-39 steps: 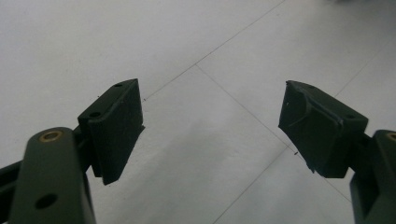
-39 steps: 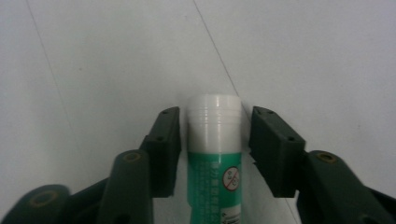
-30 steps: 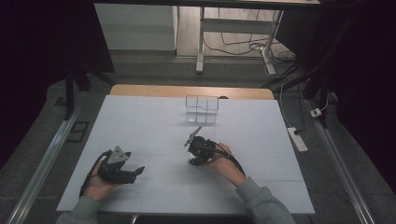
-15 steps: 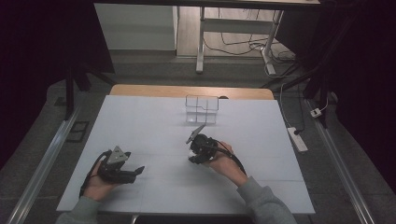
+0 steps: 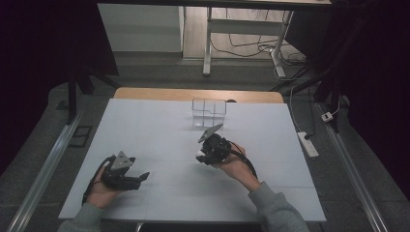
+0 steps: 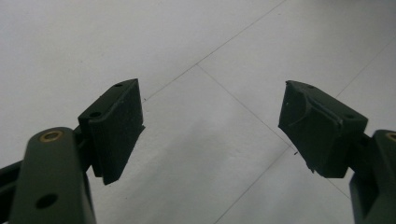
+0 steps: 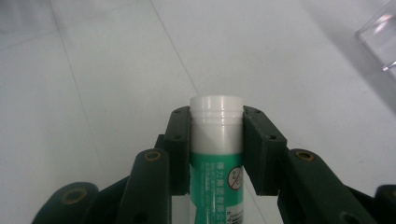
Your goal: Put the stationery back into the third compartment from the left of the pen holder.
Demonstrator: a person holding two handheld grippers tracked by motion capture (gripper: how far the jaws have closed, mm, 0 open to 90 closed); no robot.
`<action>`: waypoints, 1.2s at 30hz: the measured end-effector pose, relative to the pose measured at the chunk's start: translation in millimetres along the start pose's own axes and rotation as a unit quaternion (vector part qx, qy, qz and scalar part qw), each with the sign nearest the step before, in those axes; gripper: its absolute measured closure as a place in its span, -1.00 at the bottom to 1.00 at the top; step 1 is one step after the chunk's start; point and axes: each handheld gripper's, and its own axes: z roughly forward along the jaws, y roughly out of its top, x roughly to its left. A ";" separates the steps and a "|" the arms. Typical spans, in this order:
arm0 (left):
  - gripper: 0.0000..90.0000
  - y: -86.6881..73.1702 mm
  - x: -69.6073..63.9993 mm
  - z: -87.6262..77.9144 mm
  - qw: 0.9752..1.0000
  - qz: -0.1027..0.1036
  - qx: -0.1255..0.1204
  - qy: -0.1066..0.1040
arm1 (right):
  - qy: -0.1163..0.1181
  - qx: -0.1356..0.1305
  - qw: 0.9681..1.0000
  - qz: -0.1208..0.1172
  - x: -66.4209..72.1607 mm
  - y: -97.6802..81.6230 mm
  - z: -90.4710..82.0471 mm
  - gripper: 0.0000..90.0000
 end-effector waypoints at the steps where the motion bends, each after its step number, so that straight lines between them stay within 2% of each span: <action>1: -0.52 0.0 0.2 0.0 1.000 0.001 0.001 0.000 | -0.001 -0.006 1.000 -0.002 -0.7 0.1 -2.0 0.43; 9: -0.52 0.1 -0.1 0.0 1.000 0.000 -0.001 0.001 | -0.008 -0.038 0.999 0.008 -3.5 0.6 -15.9 0.43; 18: -0.52 0.2 0.1 -0.5 1.000 -0.001 -0.002 0.002 | -0.026 -0.071 0.997 0.016 -6.9 0.4 -28.9 0.43; 27: -0.52 0.5 0.5 -1.1 1.000 -0.002 -0.004 0.004 | -0.033 -0.109 0.993 0.028 -10.3 0.0 -40.6 0.43; 36: -0.52 0.9 -0.1 -0.5 1.000 0.000 -0.004 0.004 | -0.044 -0.146 0.988 0.035 -13.8 -0.4 -51.8 0.43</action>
